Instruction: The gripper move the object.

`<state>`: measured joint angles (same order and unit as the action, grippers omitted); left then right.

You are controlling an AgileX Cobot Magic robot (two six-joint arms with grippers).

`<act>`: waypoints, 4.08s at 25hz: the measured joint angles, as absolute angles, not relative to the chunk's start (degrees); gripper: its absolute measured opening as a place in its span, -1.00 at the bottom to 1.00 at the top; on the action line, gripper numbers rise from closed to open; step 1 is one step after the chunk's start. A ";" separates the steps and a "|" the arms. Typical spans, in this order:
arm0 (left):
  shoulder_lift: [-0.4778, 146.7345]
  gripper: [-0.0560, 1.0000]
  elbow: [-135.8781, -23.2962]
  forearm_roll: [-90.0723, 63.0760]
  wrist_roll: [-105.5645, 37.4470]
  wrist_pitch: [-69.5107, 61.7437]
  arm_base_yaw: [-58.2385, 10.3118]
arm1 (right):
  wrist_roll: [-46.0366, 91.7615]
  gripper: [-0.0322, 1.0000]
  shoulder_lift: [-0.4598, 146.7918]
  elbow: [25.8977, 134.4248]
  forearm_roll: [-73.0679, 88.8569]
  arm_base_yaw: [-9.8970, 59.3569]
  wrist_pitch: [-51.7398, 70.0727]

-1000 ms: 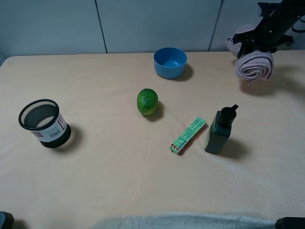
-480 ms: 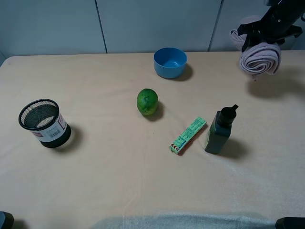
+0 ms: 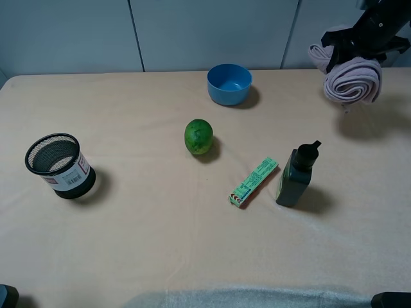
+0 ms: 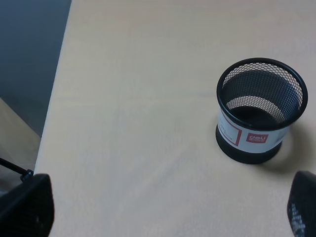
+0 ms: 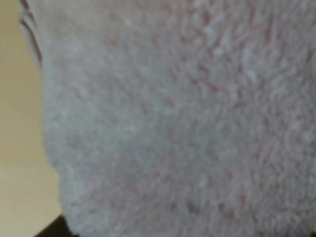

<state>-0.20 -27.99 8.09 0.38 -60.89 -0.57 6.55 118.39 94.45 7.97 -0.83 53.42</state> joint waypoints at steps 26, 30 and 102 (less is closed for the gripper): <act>-0.20 0.88 -27.99 8.09 0.38 -60.89 -0.57 | 4.32 -0.24 108.92 94.45 8.21 22.75 59.79; -0.20 0.88 -27.99 8.09 0.38 -60.89 -0.57 | 3.47 -0.24 108.92 94.45 8.33 27.49 59.93; -0.20 0.88 -27.99 8.09 0.38 -60.89 -0.57 | -19.44 -0.24 132.83 100.88 13.59 49.12 40.59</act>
